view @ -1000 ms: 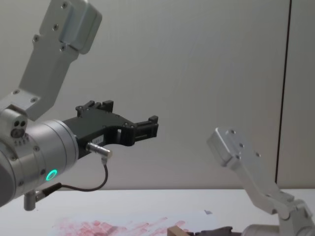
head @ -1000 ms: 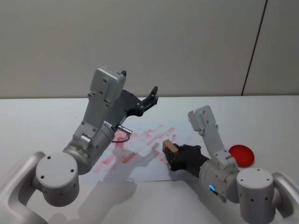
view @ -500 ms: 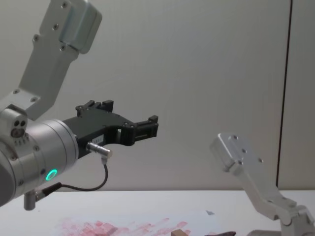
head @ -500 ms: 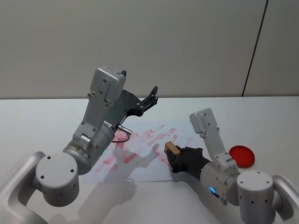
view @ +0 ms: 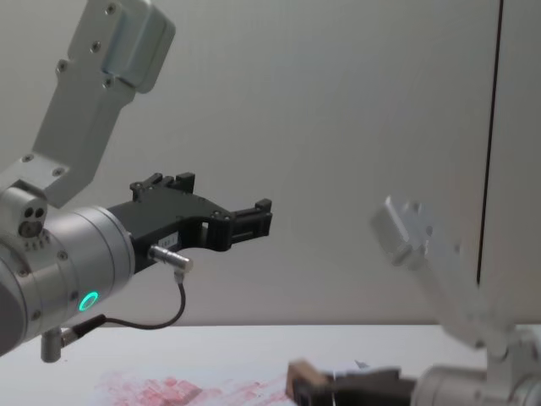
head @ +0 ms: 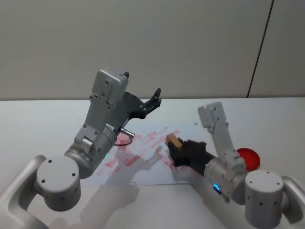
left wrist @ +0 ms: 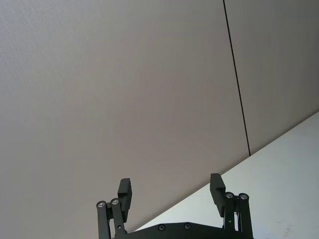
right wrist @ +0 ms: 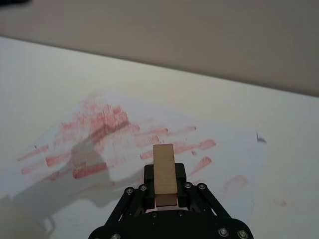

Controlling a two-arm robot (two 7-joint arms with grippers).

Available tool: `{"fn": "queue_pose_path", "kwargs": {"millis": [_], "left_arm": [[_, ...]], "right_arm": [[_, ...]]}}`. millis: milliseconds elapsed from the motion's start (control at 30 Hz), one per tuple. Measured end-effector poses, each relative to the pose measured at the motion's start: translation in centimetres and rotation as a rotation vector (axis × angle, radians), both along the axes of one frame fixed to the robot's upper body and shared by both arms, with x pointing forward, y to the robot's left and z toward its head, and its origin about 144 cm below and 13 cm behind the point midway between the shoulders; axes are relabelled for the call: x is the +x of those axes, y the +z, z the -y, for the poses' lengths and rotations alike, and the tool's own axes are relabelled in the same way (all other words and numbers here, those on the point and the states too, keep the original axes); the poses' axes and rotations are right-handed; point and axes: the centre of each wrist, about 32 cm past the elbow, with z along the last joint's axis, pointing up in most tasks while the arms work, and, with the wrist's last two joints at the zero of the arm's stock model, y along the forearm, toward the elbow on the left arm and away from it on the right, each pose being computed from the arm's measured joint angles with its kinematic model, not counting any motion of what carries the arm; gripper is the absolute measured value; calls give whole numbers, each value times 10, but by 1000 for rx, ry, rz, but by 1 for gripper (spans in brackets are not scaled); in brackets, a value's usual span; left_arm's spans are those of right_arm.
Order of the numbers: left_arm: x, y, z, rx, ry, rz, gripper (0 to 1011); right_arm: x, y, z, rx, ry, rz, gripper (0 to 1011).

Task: Use the one hand to pick up the stamp and affix it onto the A4 paper.

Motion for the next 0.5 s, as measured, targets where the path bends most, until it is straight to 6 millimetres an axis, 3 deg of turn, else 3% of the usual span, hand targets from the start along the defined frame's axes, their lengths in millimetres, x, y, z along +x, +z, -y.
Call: {"fn": "queue_pose_path", "kwargs": {"millis": [300, 500], "left_arm": [[0, 0, 0, 0, 0, 0, 1001], [0, 0, 0, 0, 0, 0, 1001]], "right_arm": [[-3, 27, 17, 80, -34, 89, 220], [-12, 37, 44, 83, -85, 116, 219]]}}
